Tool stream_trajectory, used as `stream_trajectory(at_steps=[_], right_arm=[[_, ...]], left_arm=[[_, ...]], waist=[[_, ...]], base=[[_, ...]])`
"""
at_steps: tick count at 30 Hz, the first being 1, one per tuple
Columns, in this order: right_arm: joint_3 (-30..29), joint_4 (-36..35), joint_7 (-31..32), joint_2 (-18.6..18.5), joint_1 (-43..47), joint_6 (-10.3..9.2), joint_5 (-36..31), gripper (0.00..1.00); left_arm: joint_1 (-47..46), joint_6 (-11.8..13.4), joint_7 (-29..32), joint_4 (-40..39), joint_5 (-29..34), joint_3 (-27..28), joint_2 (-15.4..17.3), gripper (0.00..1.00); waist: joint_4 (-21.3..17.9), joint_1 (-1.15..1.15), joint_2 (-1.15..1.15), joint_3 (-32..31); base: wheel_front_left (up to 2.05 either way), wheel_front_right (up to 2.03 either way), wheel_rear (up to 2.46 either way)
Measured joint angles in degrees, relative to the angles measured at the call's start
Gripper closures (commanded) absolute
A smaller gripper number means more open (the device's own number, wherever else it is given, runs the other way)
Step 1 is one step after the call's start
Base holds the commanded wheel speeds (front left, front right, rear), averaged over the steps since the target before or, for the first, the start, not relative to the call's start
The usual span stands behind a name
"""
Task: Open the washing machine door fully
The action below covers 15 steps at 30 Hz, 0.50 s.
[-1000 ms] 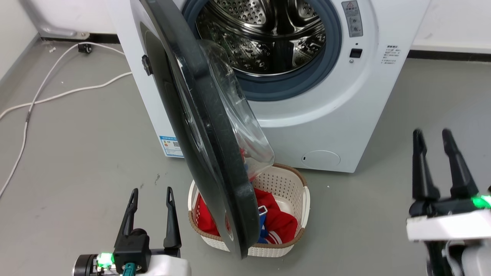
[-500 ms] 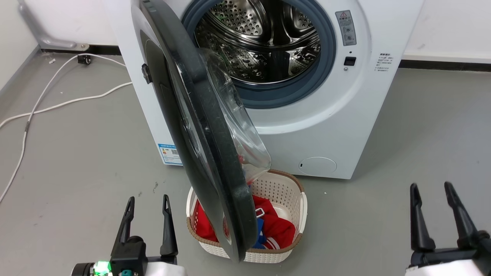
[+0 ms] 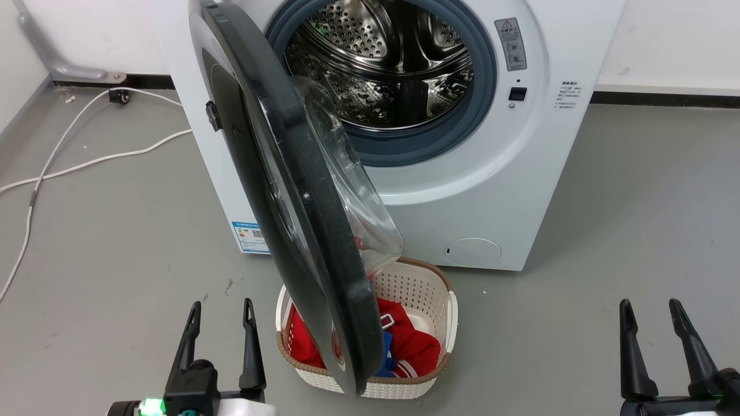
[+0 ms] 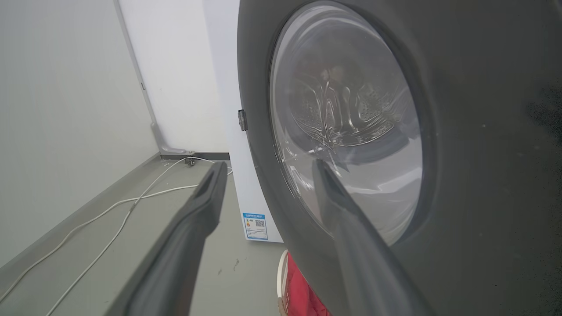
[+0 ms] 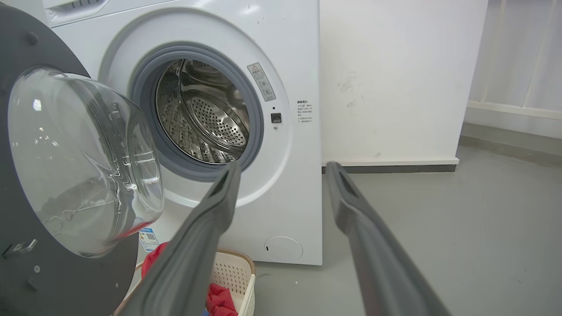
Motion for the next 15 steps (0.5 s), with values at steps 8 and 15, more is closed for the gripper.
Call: stream_trajectory(at_steps=[8,15], right_arm=[[0.2,0.4,0.0,0.0,0.0,0.00,0.0,0.00],[-0.4,0.9,0.0,0.0,0.0,0.00,0.4,0.00]], left_arm=[[0.2,0.3,0.0,0.8,-0.5,0.7,-0.1,1.00],[-2.8,0.5,0.0,-4.2,0.3,2.7,0.5,1.00]], waist=[[-0.1,0.00,0.00,-0.1],[0.1,0.00,0.00,-0.2]], base=[[0.00,0.00,0.00],[0.00,0.00,0.00]])
